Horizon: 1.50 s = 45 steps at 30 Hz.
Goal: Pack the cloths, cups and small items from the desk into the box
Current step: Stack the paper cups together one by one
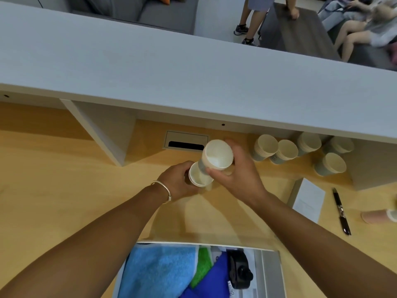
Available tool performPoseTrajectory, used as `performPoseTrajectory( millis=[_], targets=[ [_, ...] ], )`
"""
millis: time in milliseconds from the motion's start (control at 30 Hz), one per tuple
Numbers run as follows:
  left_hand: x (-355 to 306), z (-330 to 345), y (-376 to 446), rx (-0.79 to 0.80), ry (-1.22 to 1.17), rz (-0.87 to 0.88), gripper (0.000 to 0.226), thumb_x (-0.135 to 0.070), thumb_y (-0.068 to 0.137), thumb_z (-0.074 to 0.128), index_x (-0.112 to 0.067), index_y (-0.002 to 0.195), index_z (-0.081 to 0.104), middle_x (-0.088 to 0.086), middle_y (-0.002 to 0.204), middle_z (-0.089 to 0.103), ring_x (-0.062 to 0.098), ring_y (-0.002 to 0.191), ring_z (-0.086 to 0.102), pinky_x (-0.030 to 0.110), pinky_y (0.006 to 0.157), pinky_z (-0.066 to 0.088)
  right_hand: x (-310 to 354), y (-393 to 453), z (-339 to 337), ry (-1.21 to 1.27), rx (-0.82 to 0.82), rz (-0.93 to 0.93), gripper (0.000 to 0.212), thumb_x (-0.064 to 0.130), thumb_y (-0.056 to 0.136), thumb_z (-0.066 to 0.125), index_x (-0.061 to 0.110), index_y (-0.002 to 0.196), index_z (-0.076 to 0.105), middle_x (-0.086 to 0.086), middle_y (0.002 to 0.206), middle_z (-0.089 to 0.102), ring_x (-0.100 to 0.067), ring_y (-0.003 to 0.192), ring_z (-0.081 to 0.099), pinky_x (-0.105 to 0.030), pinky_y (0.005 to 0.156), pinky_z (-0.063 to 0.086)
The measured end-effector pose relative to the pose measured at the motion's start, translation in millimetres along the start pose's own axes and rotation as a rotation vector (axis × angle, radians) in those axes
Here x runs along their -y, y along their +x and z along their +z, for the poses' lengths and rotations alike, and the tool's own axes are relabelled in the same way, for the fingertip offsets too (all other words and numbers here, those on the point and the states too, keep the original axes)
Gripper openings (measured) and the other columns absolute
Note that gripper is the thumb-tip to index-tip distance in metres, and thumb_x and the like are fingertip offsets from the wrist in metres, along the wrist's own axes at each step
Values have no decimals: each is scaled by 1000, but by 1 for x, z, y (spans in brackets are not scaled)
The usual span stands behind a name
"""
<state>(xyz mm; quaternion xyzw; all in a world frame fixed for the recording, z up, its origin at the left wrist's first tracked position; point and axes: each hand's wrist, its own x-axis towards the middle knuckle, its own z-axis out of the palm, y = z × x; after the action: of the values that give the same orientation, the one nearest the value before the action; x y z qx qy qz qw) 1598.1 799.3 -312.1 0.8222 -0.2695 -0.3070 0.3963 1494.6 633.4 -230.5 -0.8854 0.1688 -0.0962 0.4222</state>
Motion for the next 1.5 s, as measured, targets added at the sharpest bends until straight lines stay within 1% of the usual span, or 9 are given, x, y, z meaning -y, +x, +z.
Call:
performPoseTrajectory(
  millis=[400,567,700,833,900,1033,1233,1333,1500],
  targets=[
    [0,5,4,-6,56,0,57,-55,57,72,-49,110,53,-23,100,65,4,94,62,30,81,55,-8,-10,17,-169,91,-125,76,57,69,71,42,133,33,16,130,50,-7,109,51,-26,81,50],
    [-5,11,1,3,43,5,54,-58,55,75,-57,104,52,-28,96,66,-3,90,62,26,76,54,-30,-17,23,-320,153,-148,79,48,78,70,30,143,31,5,140,44,-14,123,40,-28,96,40],
    [-11,10,1,29,75,20,61,-58,52,75,-52,108,51,-25,96,65,-3,88,61,28,74,55,-45,-22,22,-415,275,-179,88,56,83,61,27,150,13,6,157,20,-15,138,22,-29,107,26],
    [-18,12,3,81,125,28,66,-60,50,77,-48,110,52,-23,99,64,0,90,61,29,78,54,-54,-25,12,-240,378,-128,95,65,78,58,35,149,3,11,159,11,-12,144,16,-33,110,28],
    [-21,15,4,94,149,40,71,-64,48,77,-47,112,52,-22,102,64,5,93,62,28,79,52,-61,-26,3,-98,298,-59,95,67,76,59,37,149,7,10,157,19,-9,141,25,-34,107,33],
    [-28,25,9,130,198,69,80,-61,48,77,-41,120,50,-14,112,63,16,103,60,35,86,52,-94,-24,-25,-12,-94,142,75,48,82,67,27,145,31,5,142,43,-6,122,47,-35,99,46],
    [-45,48,17,161,234,55,77,-60,49,79,-42,118,49,-16,112,63,14,102,60,38,88,52,-135,3,-75,-237,-362,119,75,45,75,73,13,135,42,-11,131,49,-21,116,48,-23,87,37],
    [-50,58,17,169,234,52,77,-63,48,76,-43,117,47,-16,111,63,14,101,60,38,88,52,-139,26,-87,-395,-347,7,84,56,69,74,4,130,48,-17,124,56,-33,115,51,-37,90,43],
    [-53,66,14,151,217,36,79,-64,46,73,-39,117,49,-14,110,63,15,100,60,39,88,52,-141,63,-94,-625,-79,95,99,69,64,68,21,142,32,-10,145,41,-33,138,28,-45,110,24]
  ],
)
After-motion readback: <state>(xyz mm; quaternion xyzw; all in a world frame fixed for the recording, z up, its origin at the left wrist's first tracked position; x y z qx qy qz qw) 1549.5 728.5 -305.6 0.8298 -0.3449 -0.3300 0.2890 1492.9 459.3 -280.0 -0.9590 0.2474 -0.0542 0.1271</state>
